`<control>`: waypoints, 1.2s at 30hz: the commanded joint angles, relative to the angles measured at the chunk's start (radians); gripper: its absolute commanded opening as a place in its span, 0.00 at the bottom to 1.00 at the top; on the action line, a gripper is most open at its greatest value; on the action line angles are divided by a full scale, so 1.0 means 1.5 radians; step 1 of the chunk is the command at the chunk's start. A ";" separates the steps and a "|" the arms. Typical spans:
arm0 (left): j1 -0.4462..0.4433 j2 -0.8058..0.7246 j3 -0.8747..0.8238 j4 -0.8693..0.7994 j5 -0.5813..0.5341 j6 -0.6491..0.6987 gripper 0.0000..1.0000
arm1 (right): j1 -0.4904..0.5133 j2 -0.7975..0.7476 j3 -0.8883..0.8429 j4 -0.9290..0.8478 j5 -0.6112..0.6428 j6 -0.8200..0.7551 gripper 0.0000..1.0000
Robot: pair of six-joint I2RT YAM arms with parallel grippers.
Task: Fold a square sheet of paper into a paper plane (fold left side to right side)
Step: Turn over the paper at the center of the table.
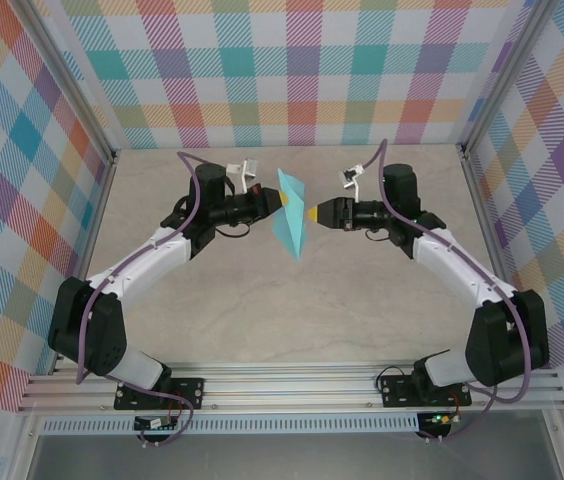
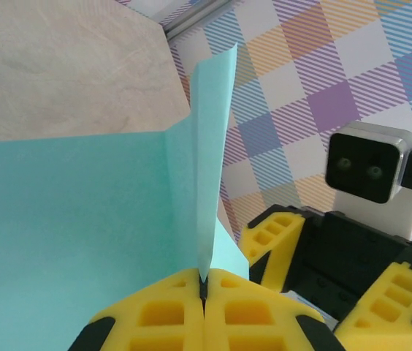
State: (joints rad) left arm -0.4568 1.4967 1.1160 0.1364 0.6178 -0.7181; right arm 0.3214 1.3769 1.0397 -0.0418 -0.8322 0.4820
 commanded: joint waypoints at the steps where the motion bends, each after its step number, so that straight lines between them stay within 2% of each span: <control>1: -0.003 -0.014 0.032 0.053 -0.016 -0.021 0.00 | -0.014 -0.057 -0.026 -0.025 0.039 -0.018 0.76; 4: -0.003 -0.005 0.053 0.092 -0.012 -0.047 0.00 | -0.014 -0.076 -0.069 0.020 0.013 0.013 0.94; 6: -0.003 0.005 0.072 0.115 -0.004 -0.067 0.00 | -0.012 -0.075 -0.102 0.073 -0.013 0.056 1.00; 9: -0.005 0.018 0.091 0.139 0.007 -0.091 0.00 | 0.004 -0.059 -0.141 0.171 -0.039 0.116 1.00; 16: -0.011 0.022 0.093 0.148 0.015 -0.108 0.00 | 0.035 -0.005 -0.149 0.354 -0.066 0.219 1.00; 20: -0.012 0.018 0.087 0.149 0.016 -0.113 0.00 | 0.038 0.021 -0.141 0.431 -0.072 0.268 0.95; 22: -0.012 0.015 0.084 0.143 0.012 -0.113 0.00 | 0.038 0.019 -0.130 0.420 -0.076 0.259 0.92; 26: -0.012 0.012 0.080 0.135 0.007 -0.110 0.00 | 0.035 -0.027 -0.111 0.266 -0.053 0.153 0.92; 28: -0.012 0.012 0.080 0.132 0.007 -0.107 0.00 | 0.025 -0.047 -0.119 0.234 -0.051 0.136 0.93; 31: -0.012 0.014 0.080 0.132 0.008 -0.110 0.00 | 0.016 -0.055 -0.139 0.281 -0.061 0.169 0.93; 36: -0.014 0.015 0.080 0.141 0.012 -0.117 0.00 | 0.020 -0.003 -0.131 0.403 -0.085 0.271 0.92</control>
State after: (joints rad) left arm -0.4644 1.5253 1.2404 0.3172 0.6197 -0.8780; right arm 0.3485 1.3334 0.8356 0.4416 -0.9234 0.8097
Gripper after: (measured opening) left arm 0.033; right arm 0.922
